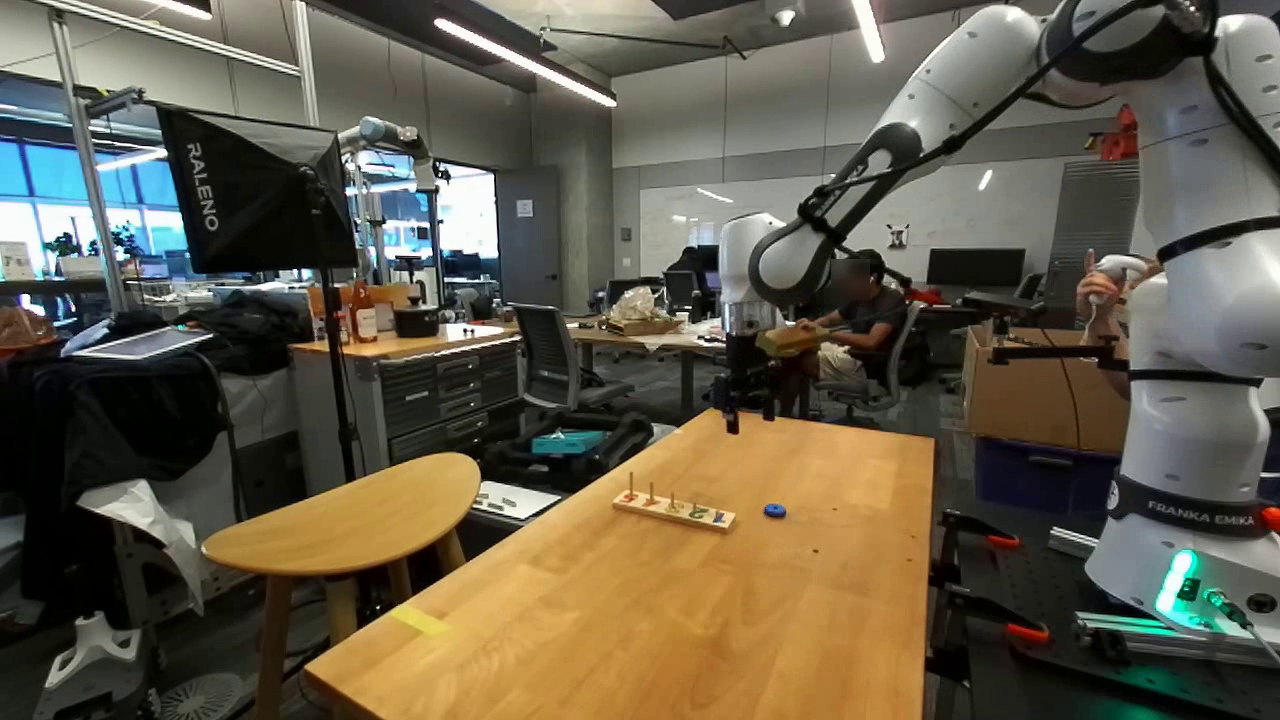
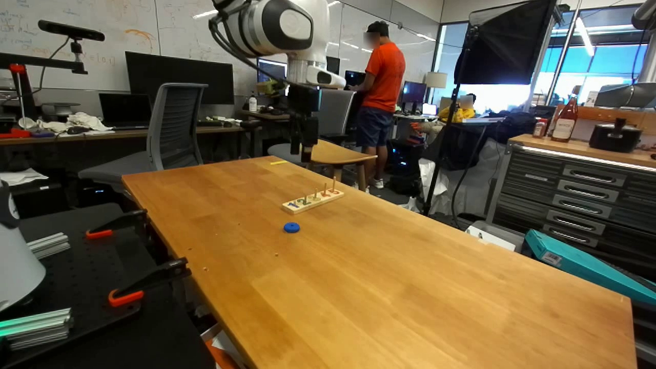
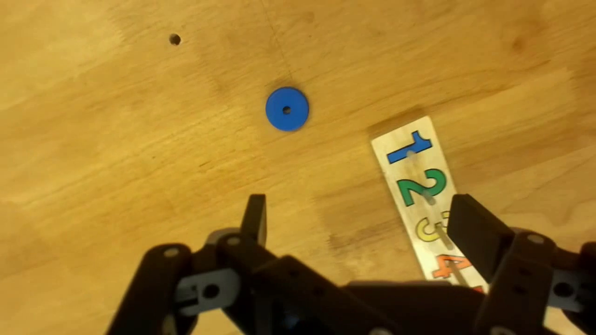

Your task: Put the blue disk on the rack on the table

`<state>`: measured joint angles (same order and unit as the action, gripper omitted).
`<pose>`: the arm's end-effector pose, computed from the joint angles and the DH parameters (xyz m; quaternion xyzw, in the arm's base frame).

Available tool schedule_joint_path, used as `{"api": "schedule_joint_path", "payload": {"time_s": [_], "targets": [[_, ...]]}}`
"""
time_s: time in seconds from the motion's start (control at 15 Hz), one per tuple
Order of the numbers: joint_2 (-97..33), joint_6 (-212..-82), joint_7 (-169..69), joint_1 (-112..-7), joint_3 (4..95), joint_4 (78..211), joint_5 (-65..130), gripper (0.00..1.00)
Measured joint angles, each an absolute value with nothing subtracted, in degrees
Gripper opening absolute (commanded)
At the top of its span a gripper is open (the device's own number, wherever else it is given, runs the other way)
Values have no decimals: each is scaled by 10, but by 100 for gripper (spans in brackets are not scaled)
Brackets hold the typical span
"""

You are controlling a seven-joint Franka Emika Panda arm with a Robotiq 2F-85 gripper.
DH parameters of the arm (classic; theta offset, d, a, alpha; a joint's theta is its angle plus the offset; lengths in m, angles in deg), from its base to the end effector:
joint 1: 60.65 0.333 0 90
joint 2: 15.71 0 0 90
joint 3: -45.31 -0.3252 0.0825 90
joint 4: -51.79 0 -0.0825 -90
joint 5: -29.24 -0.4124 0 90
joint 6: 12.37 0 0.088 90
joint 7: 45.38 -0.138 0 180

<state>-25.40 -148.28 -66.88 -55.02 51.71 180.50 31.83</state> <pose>0.5535 -0.0097 0.2450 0.9838 -0.1762 -0.0165 0.0282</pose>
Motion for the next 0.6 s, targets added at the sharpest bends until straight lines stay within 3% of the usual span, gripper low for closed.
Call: {"api": "schedule_joint_path", "payload": {"time_s": [0.4, 0.6], "targets": [[-64, -1334, -493, -558, 488, 1849, 282, 100], [-23, -1320, -472, -558, 488, 1868, 279, 100]]}}
